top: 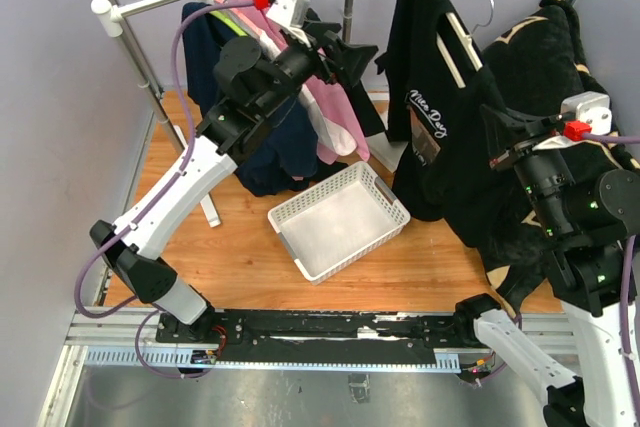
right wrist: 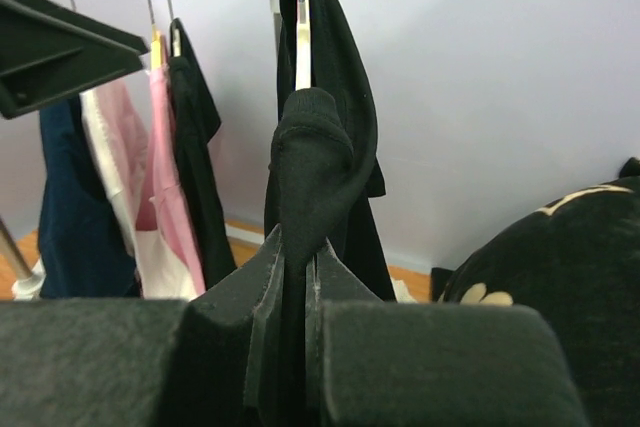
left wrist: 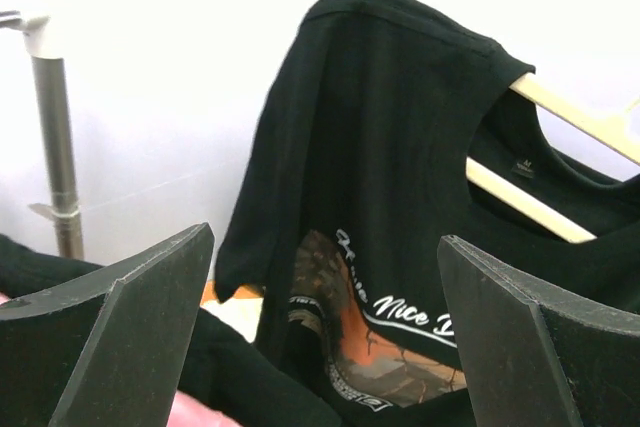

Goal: Remove the t-shirt from the hanger

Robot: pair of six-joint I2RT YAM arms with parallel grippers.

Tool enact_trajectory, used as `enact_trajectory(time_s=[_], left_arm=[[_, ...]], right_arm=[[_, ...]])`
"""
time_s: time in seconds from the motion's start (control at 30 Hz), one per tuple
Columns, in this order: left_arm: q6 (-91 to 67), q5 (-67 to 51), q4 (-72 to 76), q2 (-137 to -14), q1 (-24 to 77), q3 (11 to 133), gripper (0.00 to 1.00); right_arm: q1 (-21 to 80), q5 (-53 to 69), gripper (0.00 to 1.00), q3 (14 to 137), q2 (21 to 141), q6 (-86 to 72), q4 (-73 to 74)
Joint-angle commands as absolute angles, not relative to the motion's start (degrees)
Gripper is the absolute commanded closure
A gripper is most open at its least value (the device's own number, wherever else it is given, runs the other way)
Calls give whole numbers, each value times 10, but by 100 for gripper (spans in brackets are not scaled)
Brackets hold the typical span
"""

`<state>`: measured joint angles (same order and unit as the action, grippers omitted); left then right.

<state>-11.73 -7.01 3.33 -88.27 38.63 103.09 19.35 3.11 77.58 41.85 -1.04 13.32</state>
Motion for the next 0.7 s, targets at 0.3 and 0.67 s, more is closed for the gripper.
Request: enact_trajectory(time_s=[0.3, 0.67], left_arm=[[-13, -3, 175, -910, 481, 962, 0], [5, 54, 191, -959, 487, 989, 7]], right_arm=[[199, 108, 99, 699, 373, -78, 82], [199, 125, 99, 691, 356, -86, 89]])
